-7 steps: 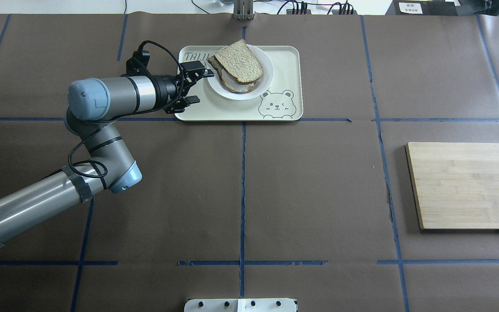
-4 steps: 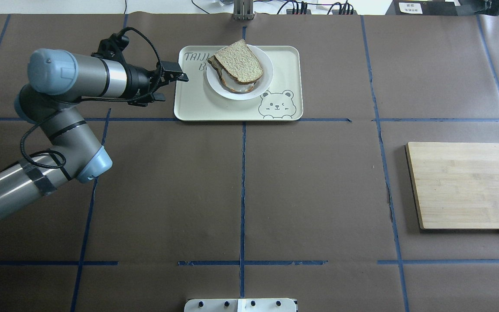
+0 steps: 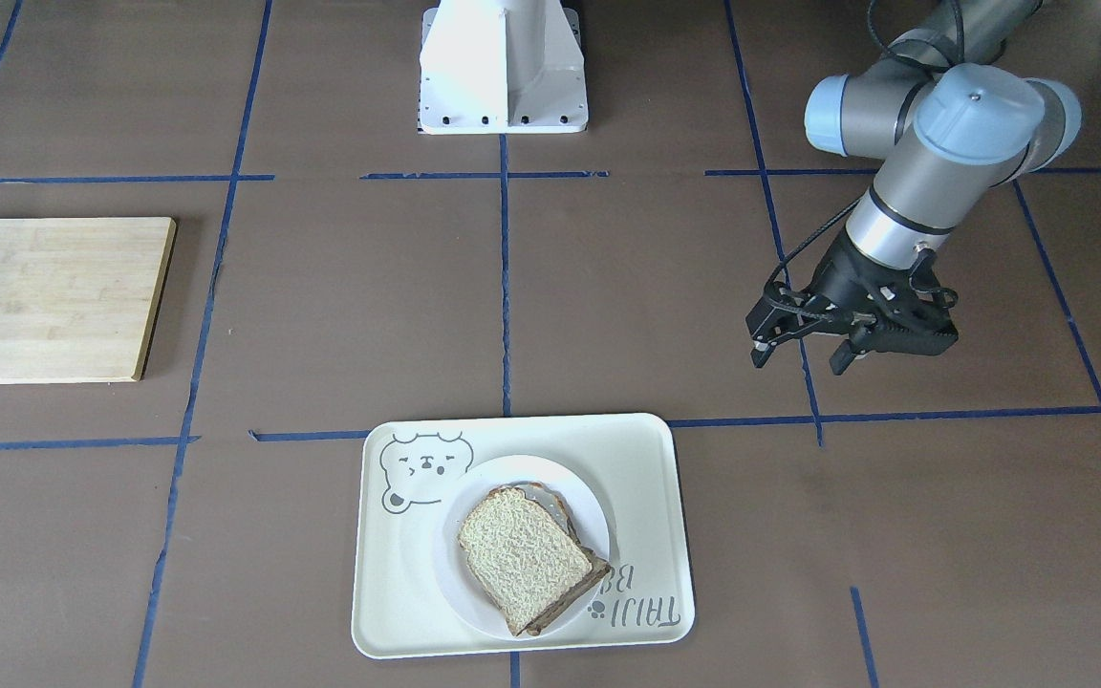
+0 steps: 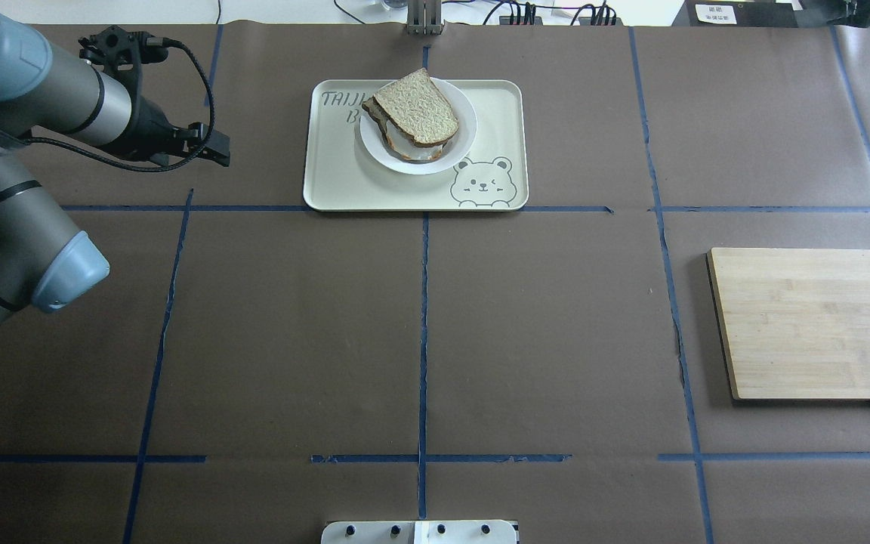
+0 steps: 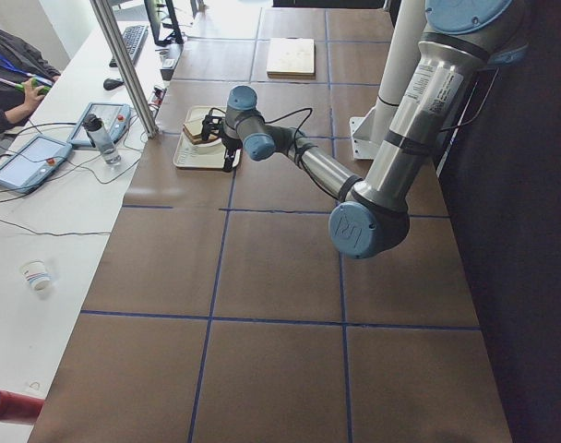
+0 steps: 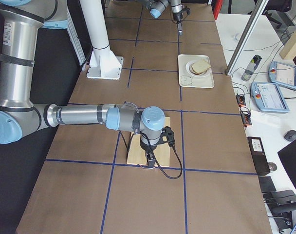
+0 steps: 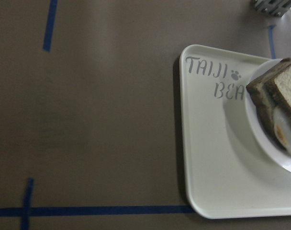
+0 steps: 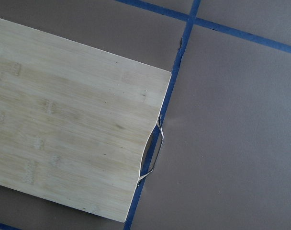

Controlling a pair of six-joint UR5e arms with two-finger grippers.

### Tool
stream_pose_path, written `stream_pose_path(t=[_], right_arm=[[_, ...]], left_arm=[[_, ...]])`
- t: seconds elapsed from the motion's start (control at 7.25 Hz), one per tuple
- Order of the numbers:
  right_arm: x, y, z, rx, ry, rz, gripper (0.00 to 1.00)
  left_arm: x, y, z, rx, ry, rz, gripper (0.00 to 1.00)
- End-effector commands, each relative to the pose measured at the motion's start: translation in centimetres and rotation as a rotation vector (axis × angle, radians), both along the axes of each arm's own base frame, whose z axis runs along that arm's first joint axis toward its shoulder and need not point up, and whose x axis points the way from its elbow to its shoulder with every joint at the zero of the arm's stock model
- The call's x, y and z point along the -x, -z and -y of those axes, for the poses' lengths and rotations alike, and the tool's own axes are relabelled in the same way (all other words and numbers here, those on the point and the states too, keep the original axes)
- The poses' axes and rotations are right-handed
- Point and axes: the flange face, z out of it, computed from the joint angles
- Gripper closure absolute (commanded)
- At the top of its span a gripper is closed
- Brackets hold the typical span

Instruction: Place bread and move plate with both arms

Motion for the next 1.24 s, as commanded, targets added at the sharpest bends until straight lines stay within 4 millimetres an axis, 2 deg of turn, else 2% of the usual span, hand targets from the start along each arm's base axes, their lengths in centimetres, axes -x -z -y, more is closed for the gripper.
stream_pose_path(t=[0.0, 0.14, 0.41, 0.55, 0.69, 0.83, 0.97, 1.1], right_arm=[[0.0, 0.0, 0.0, 0.001, 0.0, -0.001, 0.0], [0.0, -0.2, 0.0, 0.003, 0.0, -0.001, 0.0], [0.0, -0.2, 0.0, 0.003, 0.0, -0.001, 0.0], [0.0, -0.2, 0.0, 0.003, 0.0, -0.001, 0.0], [0.0, -0.2, 0.0, 0.003, 0.0, -0.001, 0.0], [0.0, -0.2, -0.1, 0.003, 0.001, -0.001, 0.0], [0.0, -0.3, -0.2, 0.006, 0.001, -0.001, 0.0], [0.0, -0.3, -0.2, 0.007, 0.0, -0.001, 0.0]], left_arm=[[7.3, -1.9, -0.8, -0.089, -0.225, 0.262, 0.0], [11.3, -5.6, -1.2, -0.134, -0.309, 0.33, 0.0], [18.1, -11.1, -1.6, -0.085, -0.299, 0.345, 0.0], [22.3, -13.8, -1.8, -0.049, -0.308, 0.289, 0.0], [27.8, -17.6, -2.2, -0.012, -0.308, 0.194, 0.0], [32.4, -21.7, -3.9, 0.044, -0.268, 0.169, 0.0], [36.1, -27.6, -8.0, 0.131, -0.232, 0.159, 0.0], [37.5, -30.2, -10.6, 0.164, -0.204, 0.154, 0.0]])
